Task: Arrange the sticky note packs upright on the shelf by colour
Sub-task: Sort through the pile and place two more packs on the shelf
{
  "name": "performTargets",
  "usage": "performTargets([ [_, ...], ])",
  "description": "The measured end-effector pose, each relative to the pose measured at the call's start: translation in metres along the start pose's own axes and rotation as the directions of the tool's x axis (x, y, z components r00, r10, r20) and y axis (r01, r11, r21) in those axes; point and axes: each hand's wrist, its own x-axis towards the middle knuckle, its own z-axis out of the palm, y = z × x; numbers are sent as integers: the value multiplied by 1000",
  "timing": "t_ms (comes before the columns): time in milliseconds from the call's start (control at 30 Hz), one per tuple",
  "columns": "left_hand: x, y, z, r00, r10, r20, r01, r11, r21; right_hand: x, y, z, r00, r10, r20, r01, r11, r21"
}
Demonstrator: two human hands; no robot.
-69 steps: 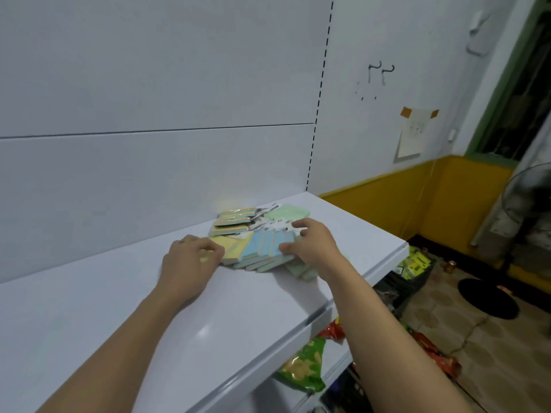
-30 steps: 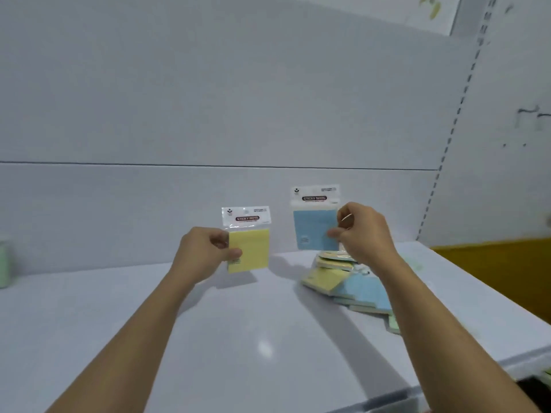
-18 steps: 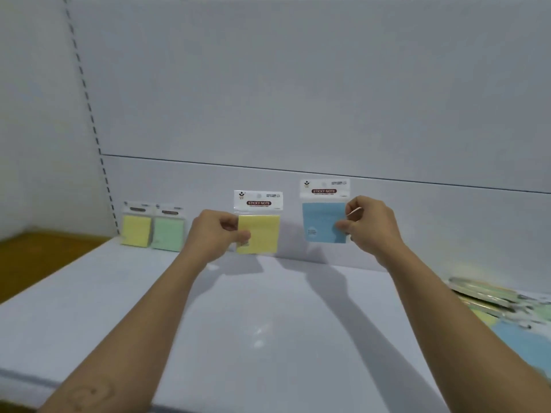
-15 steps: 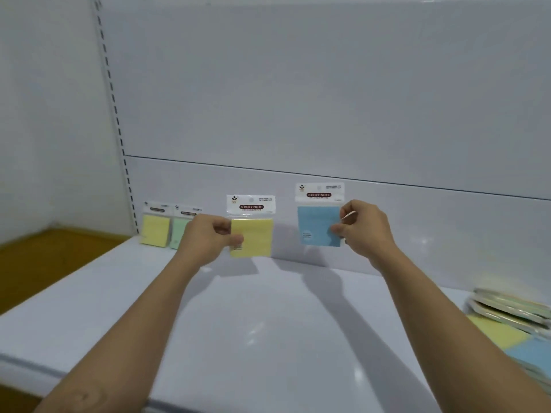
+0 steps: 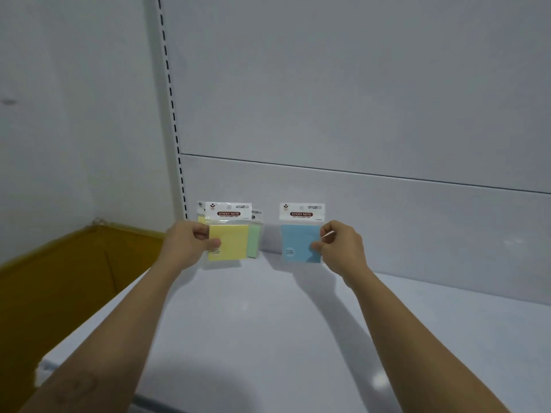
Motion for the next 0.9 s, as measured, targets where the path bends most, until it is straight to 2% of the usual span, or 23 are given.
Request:
performTargets([
  [167,28,-39,-22,999,-42,7,42,999,-18,6,0,49,998,55,-33,-55,998,0],
  [333,58,-61,-29,996,-84,7,84,995,-55,14,8,81,982,127,-139,-122,992,46],
  [467,81,-75,-23,996,-63,-56,58,995,-78,14,14,102,954,200,-223,-176,976,126],
  [533,86,-84,-16,995,-52,-90,45,996,-79,11,16,107,953,205,-221,-179,975,130],
  [667,89,-99,-3,984,-54,-172,43,997,-69,7,16,111,974,160,-160,-164,986,-14],
  [767,90,-99,3,987,-12,-162,2,998,-60,12,20,112,979,134,-157,-152,982,-113],
  [900,89,-103,2,993,1,-119,-5,999,-38,17,25,115,978,130,-162,-156,975,-156],
])
